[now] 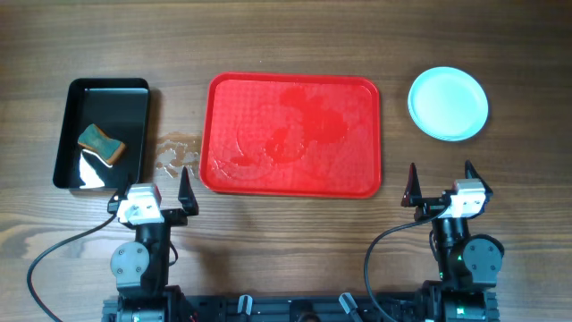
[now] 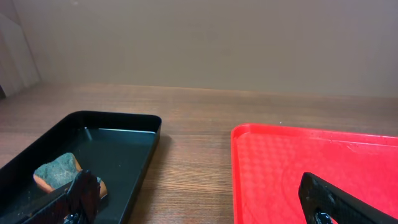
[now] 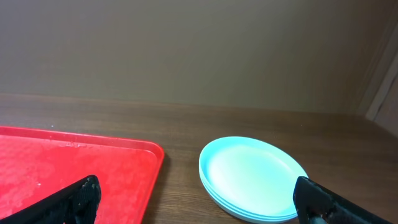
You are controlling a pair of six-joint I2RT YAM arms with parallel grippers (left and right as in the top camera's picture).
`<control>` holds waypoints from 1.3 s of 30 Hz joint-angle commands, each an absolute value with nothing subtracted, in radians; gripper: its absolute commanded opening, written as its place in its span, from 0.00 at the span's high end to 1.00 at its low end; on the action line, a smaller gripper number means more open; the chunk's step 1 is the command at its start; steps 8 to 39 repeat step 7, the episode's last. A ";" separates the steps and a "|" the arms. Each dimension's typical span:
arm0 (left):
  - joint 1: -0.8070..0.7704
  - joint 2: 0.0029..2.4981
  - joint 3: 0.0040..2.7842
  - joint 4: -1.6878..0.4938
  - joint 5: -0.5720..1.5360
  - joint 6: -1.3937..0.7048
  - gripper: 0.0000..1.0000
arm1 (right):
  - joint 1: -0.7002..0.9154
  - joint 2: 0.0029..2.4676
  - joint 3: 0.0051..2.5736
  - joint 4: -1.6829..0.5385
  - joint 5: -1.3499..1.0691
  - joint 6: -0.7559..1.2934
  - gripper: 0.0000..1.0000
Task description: Clean dirty plates on tray and stack at the side
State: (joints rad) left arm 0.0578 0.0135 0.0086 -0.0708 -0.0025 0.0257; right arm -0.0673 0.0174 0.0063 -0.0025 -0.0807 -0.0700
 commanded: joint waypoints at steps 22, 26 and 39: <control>0.052 0.003 0.006 -0.075 0.002 0.048 0.00 | -0.072 0.010 0.006 0.001 -0.067 -0.078 0.00; 0.052 0.003 0.006 -0.075 0.002 0.048 0.00 | -0.072 0.010 0.006 0.001 -0.067 -0.078 0.00; 0.052 0.003 0.006 -0.075 0.002 0.048 0.00 | -0.072 0.010 0.006 0.001 -0.067 -0.078 0.00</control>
